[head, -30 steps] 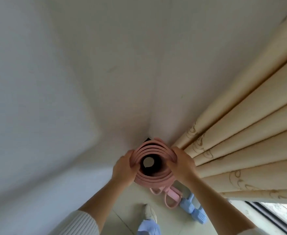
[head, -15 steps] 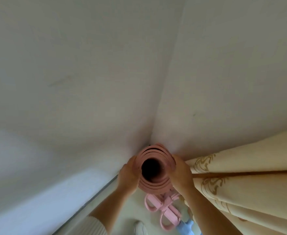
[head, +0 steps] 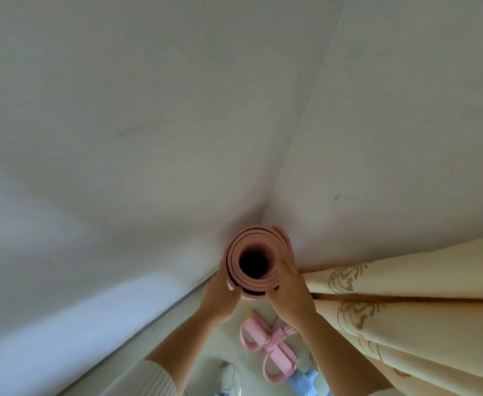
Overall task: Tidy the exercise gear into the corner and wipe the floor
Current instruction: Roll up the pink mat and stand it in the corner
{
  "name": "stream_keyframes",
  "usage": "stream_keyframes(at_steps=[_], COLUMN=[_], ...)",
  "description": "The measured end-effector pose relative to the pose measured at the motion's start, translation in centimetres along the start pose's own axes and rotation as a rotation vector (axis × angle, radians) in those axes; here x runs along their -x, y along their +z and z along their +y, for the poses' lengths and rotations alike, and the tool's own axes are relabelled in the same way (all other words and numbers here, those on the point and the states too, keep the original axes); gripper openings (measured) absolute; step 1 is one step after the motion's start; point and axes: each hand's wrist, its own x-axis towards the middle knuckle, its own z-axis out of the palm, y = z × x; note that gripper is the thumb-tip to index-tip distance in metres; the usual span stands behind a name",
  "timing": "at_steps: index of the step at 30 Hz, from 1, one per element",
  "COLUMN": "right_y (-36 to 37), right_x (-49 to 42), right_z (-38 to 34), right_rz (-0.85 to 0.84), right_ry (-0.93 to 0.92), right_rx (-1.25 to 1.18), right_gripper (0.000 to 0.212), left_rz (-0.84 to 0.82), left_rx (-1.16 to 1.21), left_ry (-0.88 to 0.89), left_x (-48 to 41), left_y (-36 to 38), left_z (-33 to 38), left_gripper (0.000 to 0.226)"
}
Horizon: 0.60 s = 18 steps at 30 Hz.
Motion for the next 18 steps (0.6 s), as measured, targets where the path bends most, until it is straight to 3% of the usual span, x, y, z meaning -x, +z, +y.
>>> stream_keyframes(at_steps=[4, 11, 18], right_y=[-0.1, -0.6, 2.9], right_x=[0.7, 2.2, 7.9], right_z=[-0.8, -5.0, -11.4], right_rz=[-0.146, -0.194, -0.313], right_ry=[0.182, 0.140, 0.019], right_rx=[0.122, 0.207, 0.256], right_gripper=[0.053, 0.054, 0.051], left_rz=[-0.016, 0.103, 0.277], left_rx=[-0.037, -0.053, -0.083], left_ry=[-0.015, 0.021, -0.037], left_x=[0.9, 5.9, 15.0], left_y=[0.2, -2.3, -5.2], left_z=[-0.3, -0.8, -7.6], left_gripper=[0.057, 0.056, 0.054])
